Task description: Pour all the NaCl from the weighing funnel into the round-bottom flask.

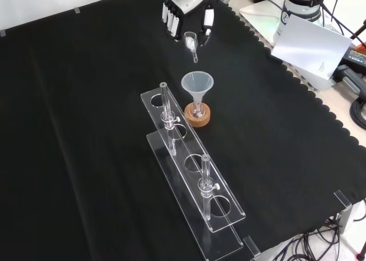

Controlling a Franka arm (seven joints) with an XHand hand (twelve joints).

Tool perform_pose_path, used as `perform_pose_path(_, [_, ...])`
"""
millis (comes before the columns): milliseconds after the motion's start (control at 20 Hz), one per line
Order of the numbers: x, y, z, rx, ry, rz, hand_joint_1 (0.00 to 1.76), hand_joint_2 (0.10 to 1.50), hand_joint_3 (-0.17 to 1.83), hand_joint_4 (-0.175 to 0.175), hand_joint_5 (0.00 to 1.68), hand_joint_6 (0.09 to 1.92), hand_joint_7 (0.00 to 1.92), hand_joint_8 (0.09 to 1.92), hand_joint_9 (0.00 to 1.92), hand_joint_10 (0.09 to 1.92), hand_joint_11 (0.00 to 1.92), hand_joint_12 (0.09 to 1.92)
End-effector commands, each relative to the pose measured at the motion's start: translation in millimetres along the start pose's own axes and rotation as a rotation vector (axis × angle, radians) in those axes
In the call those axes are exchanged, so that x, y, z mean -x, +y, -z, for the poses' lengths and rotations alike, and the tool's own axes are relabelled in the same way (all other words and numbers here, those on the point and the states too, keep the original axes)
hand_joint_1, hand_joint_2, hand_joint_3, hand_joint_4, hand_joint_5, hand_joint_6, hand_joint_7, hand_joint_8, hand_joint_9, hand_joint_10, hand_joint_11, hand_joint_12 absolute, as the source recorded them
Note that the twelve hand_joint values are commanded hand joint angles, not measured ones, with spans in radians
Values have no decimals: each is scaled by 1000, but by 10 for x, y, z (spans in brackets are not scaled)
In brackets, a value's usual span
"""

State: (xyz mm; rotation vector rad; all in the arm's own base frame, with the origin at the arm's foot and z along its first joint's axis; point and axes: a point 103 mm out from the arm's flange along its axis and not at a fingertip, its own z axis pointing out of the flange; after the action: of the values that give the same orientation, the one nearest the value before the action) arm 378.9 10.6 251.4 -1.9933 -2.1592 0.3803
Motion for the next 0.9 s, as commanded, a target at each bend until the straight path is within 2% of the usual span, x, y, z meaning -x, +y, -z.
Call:
perform_pose_path(50, [-106,75,-22,-23,-99,19,1090,706,671,175,1156,885,1040,547,1344,132,1049,940])
perform_pose_path(500, [-202,165,98,-22,-213,28,1091,704,673,175,1159,881,1040,547,1347,126,1057,930])
perform_pose_path(900, [-228,201,144,-35,-278,22,1092,703,673,175,1160,879,1040,547,1349,122,1062,925])
